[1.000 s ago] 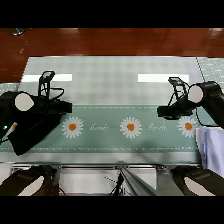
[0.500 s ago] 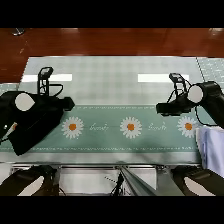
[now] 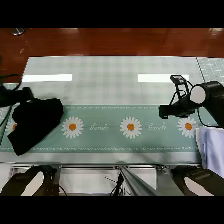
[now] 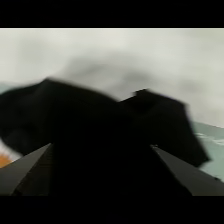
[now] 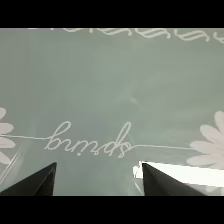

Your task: Fold the shirts.

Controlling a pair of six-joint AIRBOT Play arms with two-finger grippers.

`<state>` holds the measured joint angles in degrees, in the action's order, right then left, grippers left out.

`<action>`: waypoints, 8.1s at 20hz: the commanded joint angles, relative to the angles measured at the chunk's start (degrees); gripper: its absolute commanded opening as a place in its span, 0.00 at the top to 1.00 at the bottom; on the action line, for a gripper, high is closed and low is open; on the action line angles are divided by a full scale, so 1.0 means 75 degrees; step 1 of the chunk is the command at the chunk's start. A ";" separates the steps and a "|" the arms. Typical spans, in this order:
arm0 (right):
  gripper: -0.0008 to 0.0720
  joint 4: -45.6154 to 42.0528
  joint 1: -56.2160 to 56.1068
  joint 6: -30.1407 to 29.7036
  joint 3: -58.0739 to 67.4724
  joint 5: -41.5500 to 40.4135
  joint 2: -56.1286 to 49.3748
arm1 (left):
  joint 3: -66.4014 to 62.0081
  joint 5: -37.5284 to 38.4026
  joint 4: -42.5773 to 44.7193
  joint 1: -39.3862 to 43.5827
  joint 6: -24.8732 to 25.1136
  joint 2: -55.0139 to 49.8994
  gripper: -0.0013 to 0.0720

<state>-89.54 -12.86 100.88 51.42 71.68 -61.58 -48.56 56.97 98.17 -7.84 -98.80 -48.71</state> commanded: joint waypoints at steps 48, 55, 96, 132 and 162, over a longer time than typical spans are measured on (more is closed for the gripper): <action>0.14 -0.0239 -0.0006 0.1125 0.0880 0.1040 0.4491 | 0.1370 -0.1043 -0.7102 0.4476 0.3343 0.0326 0.94; 0.14 -0.0344 0.0353 0.1134 -0.0749 -0.0405 0.3418 | 0.1547 0.0321 -0.4412 0.2812 0.2247 0.0239 0.02; 0.96 0.5333 -0.0041 -0.2384 0.0513 -0.1306 -0.0810 | 0.1751 0.1291 -1.0815 -0.0256 0.5916 -0.1113 0.94; 0.96 0.1711 0.1058 -0.0828 0.3051 -0.1603 -0.0580 | 0.1786 -0.1612 -0.7953 0.1198 0.3491 -0.0688 0.94; 0.13 0.3867 0.4794 -0.3005 -0.2923 -0.0189 0.1075 | 0.3010 0.1489 -0.9704 -0.1620 0.7117 -0.3142 0.94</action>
<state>-61.19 22.98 78.81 31.57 68.69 -54.72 -26.94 68.27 29.45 -21.93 -50.17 -71.61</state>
